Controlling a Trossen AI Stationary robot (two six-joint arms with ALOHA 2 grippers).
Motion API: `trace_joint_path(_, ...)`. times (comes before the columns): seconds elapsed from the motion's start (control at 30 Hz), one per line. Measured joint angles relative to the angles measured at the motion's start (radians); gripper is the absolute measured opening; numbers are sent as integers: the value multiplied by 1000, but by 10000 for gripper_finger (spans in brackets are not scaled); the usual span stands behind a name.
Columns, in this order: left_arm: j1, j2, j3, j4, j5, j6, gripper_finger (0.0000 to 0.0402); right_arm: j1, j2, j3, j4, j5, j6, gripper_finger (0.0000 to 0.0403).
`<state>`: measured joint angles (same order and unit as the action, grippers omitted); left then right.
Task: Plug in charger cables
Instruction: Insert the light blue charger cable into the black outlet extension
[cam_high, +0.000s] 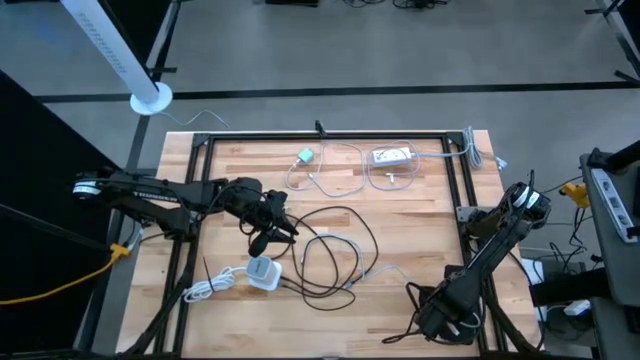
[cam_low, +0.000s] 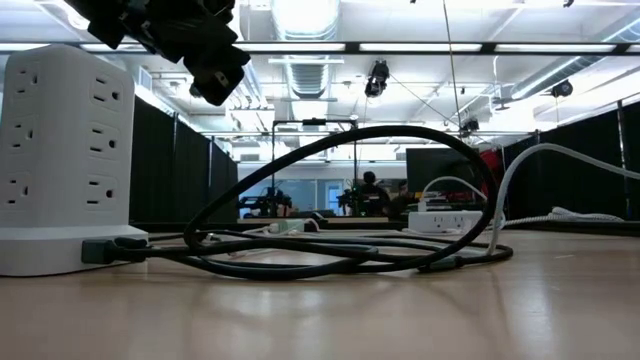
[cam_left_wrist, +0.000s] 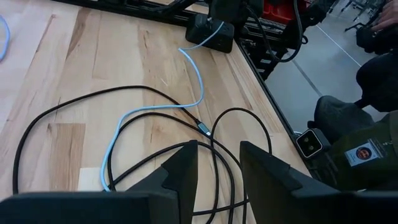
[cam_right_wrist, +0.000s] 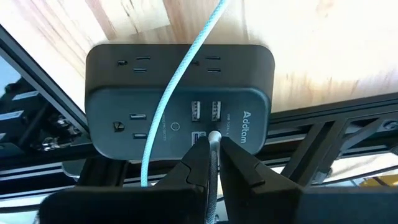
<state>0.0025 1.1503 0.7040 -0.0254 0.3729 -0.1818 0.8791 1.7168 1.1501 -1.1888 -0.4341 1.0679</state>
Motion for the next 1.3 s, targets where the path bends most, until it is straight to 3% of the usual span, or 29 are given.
trace_joint_path(0.23,0,0,0,0,0,0,103,9,-1,-20,26,-7,24,9)
trace_joint_path(0.67,0,0,0,0,-10,15,103,72,-14,-23,38,-8,240,9)
trace_joint_path(0.83,1,0,0,0,-25,25,103,78,-15,-41,71,-54,247,9)
trace_joint_path(1.3,1,-25,0,-8,-26,14,103,-164,-61,-34,75,-30,39,9)
